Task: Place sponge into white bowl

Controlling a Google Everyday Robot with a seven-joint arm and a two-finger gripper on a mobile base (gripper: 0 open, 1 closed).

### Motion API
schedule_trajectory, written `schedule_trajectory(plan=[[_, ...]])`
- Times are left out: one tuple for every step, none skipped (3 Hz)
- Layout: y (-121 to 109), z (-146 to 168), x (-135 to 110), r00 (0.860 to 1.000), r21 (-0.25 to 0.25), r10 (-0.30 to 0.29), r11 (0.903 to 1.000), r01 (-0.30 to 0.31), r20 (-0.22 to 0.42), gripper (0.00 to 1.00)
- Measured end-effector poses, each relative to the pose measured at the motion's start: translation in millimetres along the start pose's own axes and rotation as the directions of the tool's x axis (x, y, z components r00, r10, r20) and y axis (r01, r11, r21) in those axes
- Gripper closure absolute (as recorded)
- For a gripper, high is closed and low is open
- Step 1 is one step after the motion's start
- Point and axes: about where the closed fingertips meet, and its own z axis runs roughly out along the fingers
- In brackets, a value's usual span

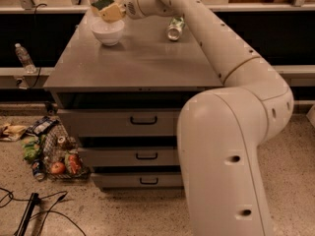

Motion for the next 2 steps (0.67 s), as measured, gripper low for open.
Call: schedule_trajectory(plan=[[0.9, 21.8, 1.3, 1.0, 0.0, 0.01, 0.9999, -0.01, -0.012, 0.87], [-3.4, 36.5, 2.8, 1.0, 0.009, 0.029, 0.9995, -0.029, -0.011, 0.63]])
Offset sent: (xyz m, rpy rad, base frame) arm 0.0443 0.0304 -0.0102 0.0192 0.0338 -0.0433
